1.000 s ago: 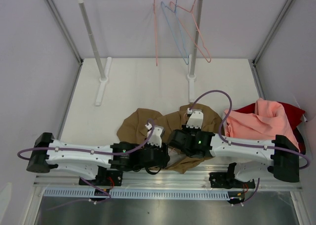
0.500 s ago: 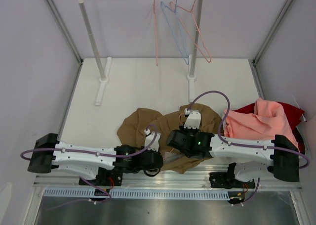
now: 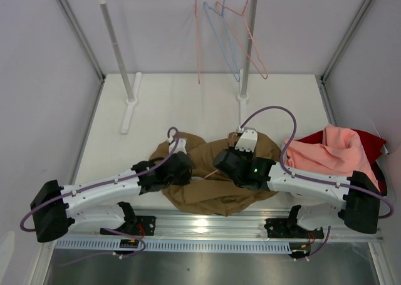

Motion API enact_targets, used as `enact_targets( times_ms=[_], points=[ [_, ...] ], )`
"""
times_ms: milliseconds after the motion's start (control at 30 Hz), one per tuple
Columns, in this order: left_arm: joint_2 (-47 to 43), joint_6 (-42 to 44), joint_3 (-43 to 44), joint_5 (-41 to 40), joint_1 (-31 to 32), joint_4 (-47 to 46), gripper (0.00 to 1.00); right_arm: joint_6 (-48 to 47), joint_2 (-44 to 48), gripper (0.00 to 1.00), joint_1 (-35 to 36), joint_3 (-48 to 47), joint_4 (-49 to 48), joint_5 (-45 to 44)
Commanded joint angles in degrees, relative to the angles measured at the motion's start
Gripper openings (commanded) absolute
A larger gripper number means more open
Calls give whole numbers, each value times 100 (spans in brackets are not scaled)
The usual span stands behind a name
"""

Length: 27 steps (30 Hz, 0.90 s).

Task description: Place the skirt on the hanger

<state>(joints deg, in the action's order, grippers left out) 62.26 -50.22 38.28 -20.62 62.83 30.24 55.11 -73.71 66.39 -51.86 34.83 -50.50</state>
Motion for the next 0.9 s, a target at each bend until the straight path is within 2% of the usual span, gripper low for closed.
enact_targets(
  times_ms=[0,100,267,400,500,567,667,767,867],
  points=[
    [49,1302,566,111,-937,-623,0,-422,-73,0,-231,-360,-564,-170],
    [294,2311,1093,409,-1665,-1027,0,-650,-187,0,-425,-544,-810,-179],
    [717,3026,2033,1119,-2642,-1345,0,-896,-424,0,-671,-817,-1065,-180],
    [691,3089,2070,1664,-2741,-1240,0,-941,-477,0,-742,-870,-1075,-136],
    [236,2685,1149,2017,-2688,-1397,0,-845,-416,0,-742,-704,-1110,-4],
    [-281,2150,88,2175,-2627,-1748,0,-765,-416,0,-698,-607,-1119,40],
    [-705,1394,-986,2177,-2512,-2066,0,-677,-468,0,-584,-449,-1180,102],
    [-952,979,-1568,2106,-2512,-2198,0,-730,-521,0,-443,-352,-1311,295],
    [-918,856,-1657,1905,-2512,-2136,0,-958,-495,0,-224,-299,-1487,567]
  ],
)
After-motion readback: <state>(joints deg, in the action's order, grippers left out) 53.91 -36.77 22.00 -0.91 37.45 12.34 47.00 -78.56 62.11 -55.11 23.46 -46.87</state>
